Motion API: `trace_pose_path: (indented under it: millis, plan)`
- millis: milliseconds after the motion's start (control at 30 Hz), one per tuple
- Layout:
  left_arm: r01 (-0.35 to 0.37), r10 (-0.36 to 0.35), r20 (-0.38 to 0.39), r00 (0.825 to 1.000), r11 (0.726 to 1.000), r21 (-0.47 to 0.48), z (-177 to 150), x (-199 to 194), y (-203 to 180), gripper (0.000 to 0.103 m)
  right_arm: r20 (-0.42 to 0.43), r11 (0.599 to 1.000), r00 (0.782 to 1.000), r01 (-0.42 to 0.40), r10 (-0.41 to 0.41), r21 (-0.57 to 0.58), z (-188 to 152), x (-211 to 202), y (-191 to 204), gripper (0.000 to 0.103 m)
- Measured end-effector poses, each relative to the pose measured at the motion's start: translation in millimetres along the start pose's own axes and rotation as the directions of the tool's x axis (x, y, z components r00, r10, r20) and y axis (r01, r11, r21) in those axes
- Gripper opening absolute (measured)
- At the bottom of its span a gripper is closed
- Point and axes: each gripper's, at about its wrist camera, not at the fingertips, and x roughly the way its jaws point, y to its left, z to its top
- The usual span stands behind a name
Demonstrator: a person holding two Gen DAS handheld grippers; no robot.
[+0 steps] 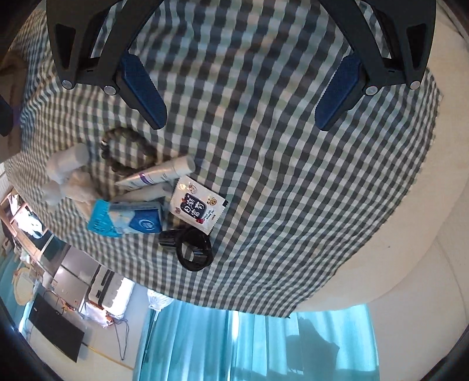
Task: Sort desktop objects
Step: 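Move both tools back over the remaining items on the cloth, then grasp the white snack packet with the left tool while the right tool grasps the white cup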
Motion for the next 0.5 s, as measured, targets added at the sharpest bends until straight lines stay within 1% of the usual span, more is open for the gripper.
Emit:
trace_pose_path:
  millis: [100, 133, 167, 233, 333, 400, 433, 500]
  plan:
    - [0.0, 0.0, -0.006, 1.0, 1.0, 0.015, 15, 24, -5, 0.103, -0.018, 0.999, 1.0, 0.021, -0.02, 0.042, 13, 30, -7, 0.076]
    - [-0.007, 0.007, -0.001, 1.0, 1.0, 0.018, 20, 30, -6, 0.103, -0.034, 0.998, 0.999, 0.025, -0.023, 0.065, 19, 41, -10, 0.074]
    - [-0.019, 0.019, 0.021, 1.0, 1.0, 0.019, 27, 35, -7, 0.103, -0.058, 0.996, 0.998, 0.036, -0.031, 0.086, 25, 54, -13, 0.069]
    - [-0.017, 0.015, 0.04, 0.999, 0.999, 0.029, 36, 42, -10, 0.103, -0.1, 0.993, 0.994, 0.054, -0.043, 0.104, 35, 77, -17, 0.063]
    - [0.004, -0.006, 0.037, 0.999, 0.998, 0.056, 48, 58, -16, 0.103, -0.12, 0.985, 0.99, 0.094, -0.077, 0.147, 40, 100, -24, 0.059]
    - [0.015, -0.018, 0.036, 0.999, 0.995, 0.097, 54, 68, -23, 0.103, -0.136, 0.969, 0.986, 0.128, -0.101, 0.21, 42, 114, -33, 0.059]
    - [0.005, -0.009, 0.042, 0.999, 0.993, 0.119, 55, 71, -27, 0.103, -0.139, 0.965, 0.986, 0.127, -0.096, 0.231, 42, 118, -37, 0.059]
    - [-0.013, 0.008, 0.028, 1.0, 0.986, 0.168, 56, 79, -36, 0.103, -0.129, 0.959, 0.988, 0.117, -0.086, 0.258, 44, 124, -40, 0.059]
